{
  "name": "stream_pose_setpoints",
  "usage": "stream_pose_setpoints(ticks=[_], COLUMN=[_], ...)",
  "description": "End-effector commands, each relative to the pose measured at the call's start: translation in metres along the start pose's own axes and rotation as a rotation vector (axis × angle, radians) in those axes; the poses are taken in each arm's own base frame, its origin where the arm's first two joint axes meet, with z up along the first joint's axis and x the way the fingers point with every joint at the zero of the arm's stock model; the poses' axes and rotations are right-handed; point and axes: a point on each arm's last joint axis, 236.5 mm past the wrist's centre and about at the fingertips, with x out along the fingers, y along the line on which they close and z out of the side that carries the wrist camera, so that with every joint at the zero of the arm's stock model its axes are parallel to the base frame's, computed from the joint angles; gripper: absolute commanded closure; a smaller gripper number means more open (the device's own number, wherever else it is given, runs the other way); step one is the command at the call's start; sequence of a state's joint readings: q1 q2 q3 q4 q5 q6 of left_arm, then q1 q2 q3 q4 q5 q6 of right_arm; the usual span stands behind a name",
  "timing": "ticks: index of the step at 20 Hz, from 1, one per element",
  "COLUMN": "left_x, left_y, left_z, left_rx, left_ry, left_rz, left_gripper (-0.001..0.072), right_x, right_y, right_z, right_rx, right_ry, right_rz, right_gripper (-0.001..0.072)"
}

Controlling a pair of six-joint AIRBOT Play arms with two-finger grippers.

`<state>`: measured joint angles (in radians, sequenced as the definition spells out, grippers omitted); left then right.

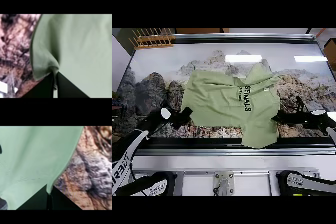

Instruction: Fold the clothes and pants, and hang the long-sleeved shirts on hangers.

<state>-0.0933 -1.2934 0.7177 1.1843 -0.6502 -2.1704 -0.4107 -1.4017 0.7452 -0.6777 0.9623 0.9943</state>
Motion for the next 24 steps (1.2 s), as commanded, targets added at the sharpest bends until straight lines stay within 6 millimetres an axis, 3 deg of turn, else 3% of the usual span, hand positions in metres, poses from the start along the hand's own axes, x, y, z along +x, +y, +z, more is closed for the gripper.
stream_pose_setpoints(ticks=[1,3,4,6,8,10,12,14,16,19,21,23,24], left_x=[-0.054,-0.136,-0.190,-0.304,-0.410,-0.495,-0.557,-0.600,-0.625,-0.619,-0.591,-0.542,-0.508], left_y=[-0.031,-0.072,-0.095,-0.133,-0.152,-0.156,-0.151,-0.141,-0.130,-0.117,-0.120,-0.128,-0.130], left_z=[0.045,0.083,0.098,0.107,0.091,0.060,0.023,-0.010,-0.035,-0.043,-0.028,-0.001,0.017], left_rx=[0.051,0.130,0.171,0.246,0.303,0.361,0.416,0.447,0.465,0.485,0.477,0.455,0.438], left_ry=[-0.138,-0.299,-0.402,-0.611,-0.798,-0.950,-1.065,-1.146,-1.201,-1.199,-1.122,-1.000,-0.925], left_rz=[-0.117,-0.245,-0.322,-0.474,-0.609,-0.716,-0.796,-0.862,-0.902,-0.840,-0.781,-0.697,-0.642], left_gripper=[0.0697,0.0697,0.0696,0.0696,0.0696,0.0696,0.0696,0.0696,0.0696,0.0696,0.0696,0.0697,0.0696], right_x=[-0.033,-0.084,-0.116,-0.189,-0.262,-0.328,-0.378,-0.411,-0.430,-0.446,-0.441,-0.420,-0.404], right_y=[0.038,0.088,0.119,0.185,0.247,0.300,0.339,0.360,0.364,0.348,0.337,0.325,0.314], right_z=[0.034,0.074,0.091,0.109,0.107,0.085,0.053,0.022,-0.002,-0.011,-0.008,0.004,0.014], right_rx=[-0.105,-0.207,-0.267,-0.392,-0.514,-0.648,-0.754,-0.817,-0.860,-0.795,-0.753,-0.686,-0.653], right_ry=[-0.070,-0.188,-0.257,-0.402,-0.565,-0.718,-0.850,-0.958,-1.021,-1.072,-1.047,-0.955,-0.886], right_rz=[0.041,0.071,0.088,0.115,0.132,0.139,0.141,0.133,0.078,-0.026,-0.050,-0.034,-0.038], right_gripper=[0.0700,0.0700,0.0700,0.0700,0.0700,0.0700,0.0700,0.0700,0.0700,0.0700,0.0700,0.0701,0.0701])
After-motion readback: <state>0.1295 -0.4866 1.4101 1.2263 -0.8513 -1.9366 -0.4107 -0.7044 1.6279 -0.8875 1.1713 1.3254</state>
